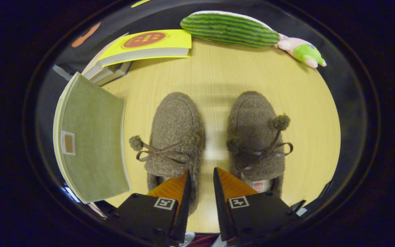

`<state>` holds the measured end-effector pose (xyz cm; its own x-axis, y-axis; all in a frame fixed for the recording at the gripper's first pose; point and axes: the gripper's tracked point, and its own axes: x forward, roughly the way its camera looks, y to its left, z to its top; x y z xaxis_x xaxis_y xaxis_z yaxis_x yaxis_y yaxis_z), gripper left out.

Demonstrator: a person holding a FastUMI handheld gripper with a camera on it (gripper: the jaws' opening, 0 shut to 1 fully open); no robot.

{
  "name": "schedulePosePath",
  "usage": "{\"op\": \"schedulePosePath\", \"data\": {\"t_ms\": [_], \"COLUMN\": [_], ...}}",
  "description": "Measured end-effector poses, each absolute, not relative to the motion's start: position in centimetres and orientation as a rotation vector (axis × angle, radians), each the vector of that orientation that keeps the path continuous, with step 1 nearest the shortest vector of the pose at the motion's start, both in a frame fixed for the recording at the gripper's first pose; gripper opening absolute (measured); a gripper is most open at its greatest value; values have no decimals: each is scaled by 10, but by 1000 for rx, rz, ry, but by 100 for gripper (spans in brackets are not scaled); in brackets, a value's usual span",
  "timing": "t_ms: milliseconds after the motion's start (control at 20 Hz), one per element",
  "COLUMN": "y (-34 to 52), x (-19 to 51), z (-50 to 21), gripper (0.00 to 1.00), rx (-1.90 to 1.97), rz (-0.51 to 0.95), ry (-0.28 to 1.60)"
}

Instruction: Open the storage box then place both shoes into the box .Put the left shoe in first, then the right shoe, with the right side of both shoes facing outward in a uniform manner.

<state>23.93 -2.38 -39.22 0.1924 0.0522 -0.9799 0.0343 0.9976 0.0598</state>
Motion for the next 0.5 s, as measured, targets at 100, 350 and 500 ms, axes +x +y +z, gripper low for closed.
{"op": "schedulePosePath", "data": {"t_ms": [100, 350, 500], "y": [-13, -12, -11], "x": [240, 243, 243], "z": [-398, -381, -355], "gripper": [32, 6, 6], "rx": [65, 71, 49], "rz": [48, -7, -21], "ry": [1375, 1344, 1319]}}
